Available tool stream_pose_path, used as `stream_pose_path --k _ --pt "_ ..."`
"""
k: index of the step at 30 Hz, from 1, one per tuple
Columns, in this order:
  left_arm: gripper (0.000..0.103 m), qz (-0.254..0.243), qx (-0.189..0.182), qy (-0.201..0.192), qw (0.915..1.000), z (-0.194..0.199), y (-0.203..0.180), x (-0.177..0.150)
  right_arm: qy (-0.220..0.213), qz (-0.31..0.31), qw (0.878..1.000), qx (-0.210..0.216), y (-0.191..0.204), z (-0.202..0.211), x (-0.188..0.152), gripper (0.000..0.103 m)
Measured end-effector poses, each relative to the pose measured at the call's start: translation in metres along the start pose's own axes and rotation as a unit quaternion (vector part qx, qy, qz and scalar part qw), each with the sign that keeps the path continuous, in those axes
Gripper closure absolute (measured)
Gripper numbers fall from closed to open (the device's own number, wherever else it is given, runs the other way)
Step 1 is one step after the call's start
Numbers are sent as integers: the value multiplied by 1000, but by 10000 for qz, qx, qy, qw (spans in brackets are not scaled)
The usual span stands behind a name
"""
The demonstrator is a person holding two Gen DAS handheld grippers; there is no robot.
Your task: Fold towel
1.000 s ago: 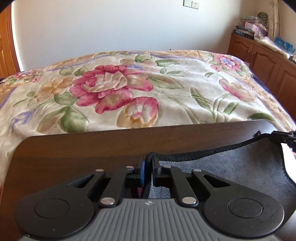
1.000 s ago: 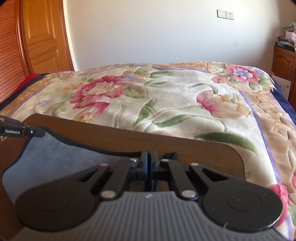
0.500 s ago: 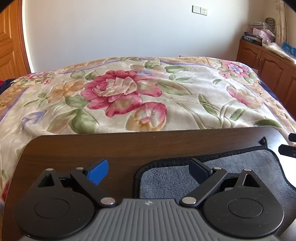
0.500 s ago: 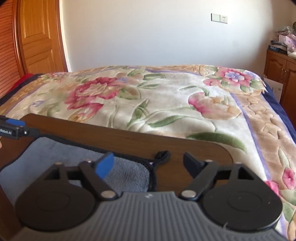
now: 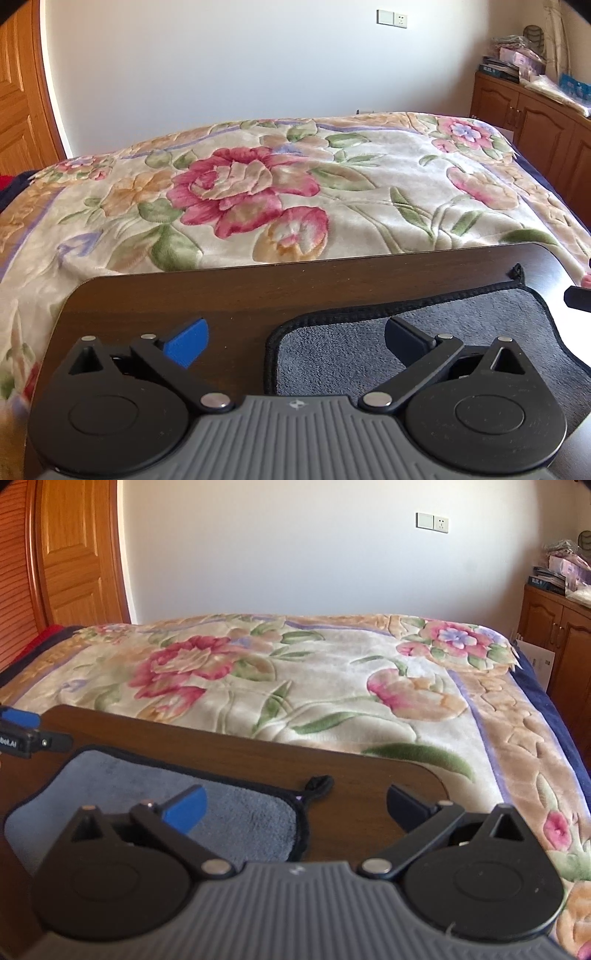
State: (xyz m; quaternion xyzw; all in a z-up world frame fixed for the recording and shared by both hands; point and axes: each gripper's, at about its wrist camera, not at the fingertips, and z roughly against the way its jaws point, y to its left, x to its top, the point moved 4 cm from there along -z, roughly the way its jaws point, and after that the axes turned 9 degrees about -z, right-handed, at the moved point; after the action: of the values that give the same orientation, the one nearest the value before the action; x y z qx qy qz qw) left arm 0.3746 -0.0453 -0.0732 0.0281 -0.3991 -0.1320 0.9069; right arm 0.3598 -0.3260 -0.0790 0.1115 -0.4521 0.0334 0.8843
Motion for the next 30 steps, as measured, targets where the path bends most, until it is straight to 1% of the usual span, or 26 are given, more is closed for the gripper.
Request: stream_pose_path --k 8,14,21,30 --pt "3 53 -39 -32 10000 22 -5 2 -50 1 10000 -52 4 19 3 0" --pt "3 56 -48 -27 10000 44 -7 -2 -61 -142 9999 -62 7 41 0 0" --pt "3 -20 -46 -62 10000 78 -12 -10 -2 -167 9999 -40 16 69 -7 0" --pt "3 -80 -128 -59 9999 115 -24 -26 23 -4 10000 -7 36 102 -18 0"
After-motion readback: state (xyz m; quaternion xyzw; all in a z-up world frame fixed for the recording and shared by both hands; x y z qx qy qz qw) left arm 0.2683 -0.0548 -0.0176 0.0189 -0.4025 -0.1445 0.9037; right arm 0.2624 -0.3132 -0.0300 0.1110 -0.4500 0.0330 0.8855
